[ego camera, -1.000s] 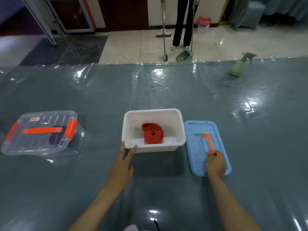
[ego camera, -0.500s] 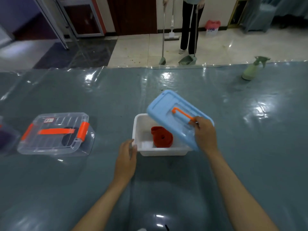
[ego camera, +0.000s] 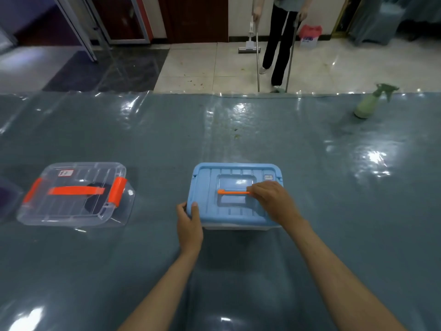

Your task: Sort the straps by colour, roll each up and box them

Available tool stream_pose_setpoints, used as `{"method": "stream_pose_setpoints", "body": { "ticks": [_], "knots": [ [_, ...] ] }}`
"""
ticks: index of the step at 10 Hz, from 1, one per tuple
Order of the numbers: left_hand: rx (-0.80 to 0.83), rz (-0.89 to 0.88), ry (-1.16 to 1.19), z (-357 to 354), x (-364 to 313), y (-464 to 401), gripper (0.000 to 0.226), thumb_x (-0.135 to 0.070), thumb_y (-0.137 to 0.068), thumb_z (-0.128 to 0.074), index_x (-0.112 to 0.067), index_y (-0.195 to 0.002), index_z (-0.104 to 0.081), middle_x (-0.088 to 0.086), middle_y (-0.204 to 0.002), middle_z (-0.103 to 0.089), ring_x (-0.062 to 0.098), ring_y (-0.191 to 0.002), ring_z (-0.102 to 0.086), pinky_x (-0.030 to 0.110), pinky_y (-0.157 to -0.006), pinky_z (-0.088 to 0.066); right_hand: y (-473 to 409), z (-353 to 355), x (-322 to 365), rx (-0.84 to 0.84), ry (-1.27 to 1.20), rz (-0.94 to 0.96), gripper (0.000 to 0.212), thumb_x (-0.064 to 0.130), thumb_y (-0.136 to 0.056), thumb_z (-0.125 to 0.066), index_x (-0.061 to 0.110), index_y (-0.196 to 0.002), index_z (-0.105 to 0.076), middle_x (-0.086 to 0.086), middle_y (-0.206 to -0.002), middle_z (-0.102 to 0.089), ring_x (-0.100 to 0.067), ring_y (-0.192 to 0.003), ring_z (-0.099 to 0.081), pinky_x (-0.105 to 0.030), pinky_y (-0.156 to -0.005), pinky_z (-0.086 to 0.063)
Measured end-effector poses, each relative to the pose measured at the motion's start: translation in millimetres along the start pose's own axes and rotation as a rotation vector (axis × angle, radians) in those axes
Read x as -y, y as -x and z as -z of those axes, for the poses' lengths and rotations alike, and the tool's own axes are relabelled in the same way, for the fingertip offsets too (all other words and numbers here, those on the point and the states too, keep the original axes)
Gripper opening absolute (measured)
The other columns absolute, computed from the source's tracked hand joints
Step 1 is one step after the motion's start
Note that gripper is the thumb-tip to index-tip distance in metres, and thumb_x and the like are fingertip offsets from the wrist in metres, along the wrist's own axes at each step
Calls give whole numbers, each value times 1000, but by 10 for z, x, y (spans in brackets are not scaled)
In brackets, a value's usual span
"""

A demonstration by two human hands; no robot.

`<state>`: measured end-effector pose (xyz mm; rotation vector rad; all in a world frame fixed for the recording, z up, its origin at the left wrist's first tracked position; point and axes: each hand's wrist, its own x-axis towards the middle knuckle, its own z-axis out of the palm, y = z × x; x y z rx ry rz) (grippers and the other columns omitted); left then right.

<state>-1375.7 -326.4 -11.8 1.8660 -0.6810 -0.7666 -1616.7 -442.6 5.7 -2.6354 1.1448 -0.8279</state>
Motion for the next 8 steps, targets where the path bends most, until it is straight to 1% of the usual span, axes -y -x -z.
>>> {"method": "stream_pose_setpoints", "body": {
  "ticks": [1, 2, 3, 4, 5, 6, 7, 8],
  "knots": [
    [61, -36, -8, 22, 41, -41, 20, -36, -111, -47, -17, -117, -48, 0, -108, -64, 20, -96, -64, 20, -68, -44, -30, 5, -18, 69, -84, -104, 16, 14, -89, -82, 13, -104, -77, -5, -98, -78, -29, -90, -74, -39, -84, -55],
    [161, -66, -45, 49, 13, -94, 38, -26, -113, -43, -15, -149, -41, -3, -140, -55, 18, -127, -57, 23, -96, -45, 37, 56, -23, 126, -266, -332, 30, 27, -85, -87, 22, -114, -76, 7, -112, -77, -15, -105, -72, -32, -96, -55],
    [236, -176, -85, 96, 74, -23, 55, -17, -114, -39, -22, -166, -23, -17, -165, -27, -5, -148, -28, 1, -113, -21, 145, 78, -41, 122, -325, -380, 28, 30, -83, -88, 27, -108, -78, 17, -113, -75, -3, -111, -69, -24, -102, -51],
    [274, -184, -85, 91, 160, 65, 52, -17, -114, -39, -22, -164, -28, -15, -166, -28, -2, -151, -28, 14, -123, -19, 142, 83, -14, 150, -271, -350, 26, 33, -86, -84, 26, -110, -76, 12, -118, -75, -10, -115, -70, -30, -102, -53],
    [304, -185, -82, 99, 148, 48, 53, -26, -114, -38, -24, -165, -25, -15, -168, -27, -2, -153, -26, 23, -126, -20, 126, 86, 18, 134, -235, -353, 26, 43, -89, -74, 31, -112, -73, 13, -120, -74, -7, -114, -68, -27, -100, -53],
    [353, -198, -124, 160, 118, 22, 56, -32, -114, -38, -25, -166, -21, -18, -168, -23, -2, -153, -24, 25, -127, -20, 140, 106, 82, 140, -183, -330, 27, 39, -91, -72, 29, -116, -72, 10, -123, -74, -10, -115, -68, -33, -101, -56],
    [397, -217, -233, 229, 82, -3, 58, -37, -113, -39, -26, -167, -19, -19, -165, -23, 3, -153, -24, 28, -128, -19, 102, 147, 125, 166, -168, -340, 26, 29, -91, -77, 24, -116, -74, 7, -122, -74, -14, -115, -69, -39, -100, -57],
    [422, -238, -346, 369, -30, -141, 60, -38, -111, -48, -21, -164, -28, -1, -165, -36, 18, -152, -34, 32, -123, -26, 34, 200, 286, 185, -147, -355, 29, 34, -94, -75, 25, -122, -72, 8, -126, -71, -13, -117, -66, -34, -99, -55]
  ]
}}
